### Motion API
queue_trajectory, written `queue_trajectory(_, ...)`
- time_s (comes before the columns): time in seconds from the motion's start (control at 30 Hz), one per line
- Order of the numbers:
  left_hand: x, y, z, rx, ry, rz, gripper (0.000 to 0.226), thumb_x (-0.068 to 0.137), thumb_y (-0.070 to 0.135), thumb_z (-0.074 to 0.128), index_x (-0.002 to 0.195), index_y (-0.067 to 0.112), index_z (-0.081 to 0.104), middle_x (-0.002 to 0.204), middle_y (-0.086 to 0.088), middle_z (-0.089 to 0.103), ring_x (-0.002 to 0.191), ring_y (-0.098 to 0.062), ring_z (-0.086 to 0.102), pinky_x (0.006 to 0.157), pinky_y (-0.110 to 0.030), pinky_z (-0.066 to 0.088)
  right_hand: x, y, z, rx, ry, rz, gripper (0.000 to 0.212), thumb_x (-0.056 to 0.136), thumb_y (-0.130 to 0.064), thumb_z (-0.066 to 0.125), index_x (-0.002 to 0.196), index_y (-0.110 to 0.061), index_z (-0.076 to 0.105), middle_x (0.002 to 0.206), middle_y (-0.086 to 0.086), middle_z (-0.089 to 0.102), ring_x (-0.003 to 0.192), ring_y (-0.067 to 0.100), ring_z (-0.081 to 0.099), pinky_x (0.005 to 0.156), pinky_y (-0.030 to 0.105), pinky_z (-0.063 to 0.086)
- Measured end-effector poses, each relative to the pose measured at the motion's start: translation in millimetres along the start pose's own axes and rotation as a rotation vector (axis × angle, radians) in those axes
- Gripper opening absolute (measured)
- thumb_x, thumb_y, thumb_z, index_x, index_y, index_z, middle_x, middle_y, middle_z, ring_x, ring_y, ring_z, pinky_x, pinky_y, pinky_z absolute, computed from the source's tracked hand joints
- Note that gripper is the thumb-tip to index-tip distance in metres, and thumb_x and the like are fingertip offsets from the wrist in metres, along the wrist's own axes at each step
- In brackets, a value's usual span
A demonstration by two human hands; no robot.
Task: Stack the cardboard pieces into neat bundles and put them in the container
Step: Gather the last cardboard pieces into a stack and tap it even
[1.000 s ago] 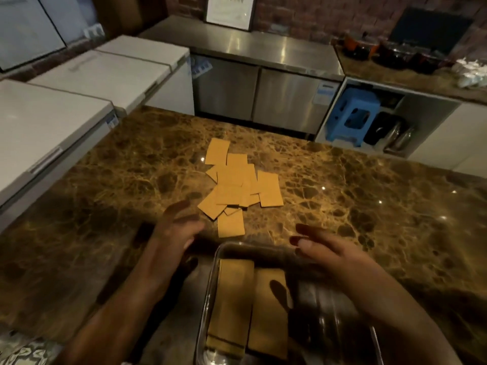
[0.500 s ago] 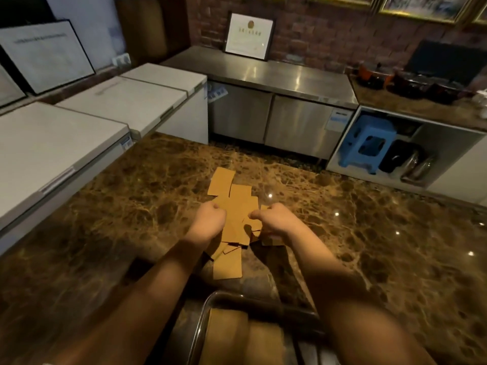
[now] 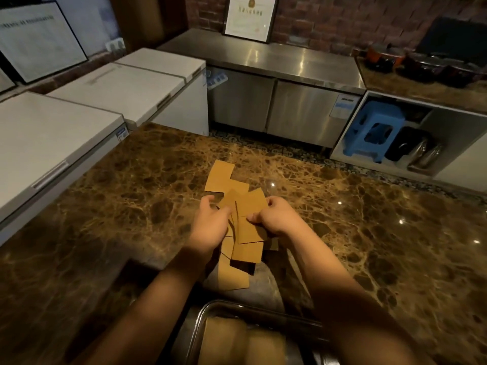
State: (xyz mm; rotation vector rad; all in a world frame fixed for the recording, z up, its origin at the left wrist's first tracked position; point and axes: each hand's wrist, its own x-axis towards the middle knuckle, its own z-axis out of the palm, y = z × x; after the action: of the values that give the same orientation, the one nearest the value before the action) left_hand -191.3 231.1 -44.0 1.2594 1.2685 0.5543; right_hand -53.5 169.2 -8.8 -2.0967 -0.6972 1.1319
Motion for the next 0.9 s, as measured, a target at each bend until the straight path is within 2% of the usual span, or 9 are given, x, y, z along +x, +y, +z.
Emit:
queue_trajectory(0.07, -4, 7, -4, -0.022, 0.051, 0.032, 0.054, 0.094, 0.028, 0.061, 0.143, 0.019, 0.041, 0.095, 0.004, 0.059, 0.086, -0.014, 0.060, 0.079, -0.034, 0.050, -11, 2, -16, 0.046, 0.025, -0.029, 0.022, 0.089, -0.010, 0.074, 0.097, -0.018, 0.055, 0.084, -0.005, 0.061, 0.077, 0.012, 0.058, 0.054, 0.025, 0.042)
queue_trajectory(0.13, -13, 17, -6, -0.098, 0.077, 0.077, 0.046, 0.096, 0.023, 0.061, 0.139, 0.017, 0.045, 0.087, 0.009, 0.057, 0.075, -0.006, 0.057, 0.058, -0.022, 0.048, -24, 5, -31, 0.131, 0.040, -0.057, 0.020, 0.089, -0.007, 0.072, 0.092, -0.021, 0.058, 0.090, -0.001, 0.068, 0.082, 0.014, 0.065, 0.065, 0.030, 0.052)
queue_trajectory(0.2, -23, 28, -5, -0.214, 0.070, 0.103, 0.041, 0.097, 0.022, 0.061, 0.136, 0.019, 0.048, 0.093, 0.009, 0.059, 0.075, -0.002, 0.057, 0.051, -0.014, 0.045, -40, 7, -45, 0.293, 0.038, -0.071, 0.020, 0.089, -0.003, 0.070, 0.101, -0.017, 0.063, 0.097, 0.006, 0.075, 0.089, 0.024, 0.072, 0.077, 0.040, 0.060)
queue_trajectory(0.33, -50, 48, 2, -0.437, -0.011, 0.132, 0.030, 0.093, 0.039, 0.065, 0.120, 0.028, 0.061, 0.116, 0.005, 0.066, 0.101, -0.013, 0.061, 0.077, -0.030, 0.046, -75, 8, -62, 0.634, -0.082, -0.133, 0.031, 0.089, 0.001, 0.066, 0.117, -0.013, 0.064, 0.096, 0.009, 0.080, 0.087, 0.024, 0.078, 0.064, 0.037, 0.063)
queue_trajectory(0.43, -63, 64, 12, -0.649, -0.137, 0.187, 0.022, 0.097, 0.026, 0.059, 0.115, 0.014, 0.064, 0.095, 0.010, 0.079, 0.094, -0.010, 0.074, 0.074, -0.029, 0.056, -95, 9, -63, 0.728, -0.158, -0.186, 0.035, 0.087, -0.004, 0.070, 0.118, -0.018, 0.064, 0.100, 0.006, 0.080, 0.092, 0.023, 0.077, 0.068, 0.036, 0.063)
queue_trajectory(0.53, -76, 82, 19, -0.860, -0.257, 0.095, 0.031, 0.099, 0.031, 0.049, 0.120, 0.012, 0.061, 0.103, -0.008, 0.079, 0.094, -0.027, 0.076, 0.085, -0.046, 0.056, -108, 12, -64, 0.731, -0.171, -0.244, 0.042, 0.083, -0.006, 0.073, 0.122, -0.018, 0.062, 0.101, 0.004, 0.080, 0.092, 0.022, 0.077, 0.068, 0.034, 0.062)
queue_trajectory(0.67, -82, 90, 22, -0.844, -0.345, 0.138, 0.042, 0.096, 0.041, 0.044, 0.125, 0.014, 0.059, 0.113, -0.008, 0.077, 0.101, -0.030, 0.074, 0.090, -0.052, 0.053, -120, 21, -81, 0.778, -0.131, -0.306, 0.059, 0.069, -0.013, 0.078, 0.125, -0.016, 0.061, 0.102, 0.005, 0.079, 0.092, 0.023, 0.077, 0.066, 0.033, 0.062)
queue_trajectory(0.8, -85, 92, 18, -0.834, -0.405, 0.085, 0.046, 0.094, 0.042, 0.051, 0.126, 0.013, 0.064, 0.117, -0.013, 0.075, 0.107, -0.034, 0.071, 0.085, -0.050, 0.057, -125, 27, -100, 0.855, -0.078, -0.342, 0.056, 0.070, -0.015, 0.076, 0.125, -0.016, 0.063, 0.104, 0.006, 0.079, 0.091, 0.024, 0.077, 0.063, 0.034, 0.062)
queue_trajectory(0.9, -87, 92, 22, -0.749, -0.372, 0.029, 0.043, 0.089, 0.044, 0.061, 0.124, 0.020, 0.067, 0.113, -0.014, 0.076, 0.100, -0.037, 0.073, 0.081, -0.054, 0.060, -127, 24, -103, 0.858, -0.064, -0.376, 0.054, 0.069, -0.016, 0.076, 0.122, -0.017, 0.065, 0.101, 0.005, 0.079, 0.089, 0.022, 0.077, 0.063, 0.031, 0.061)
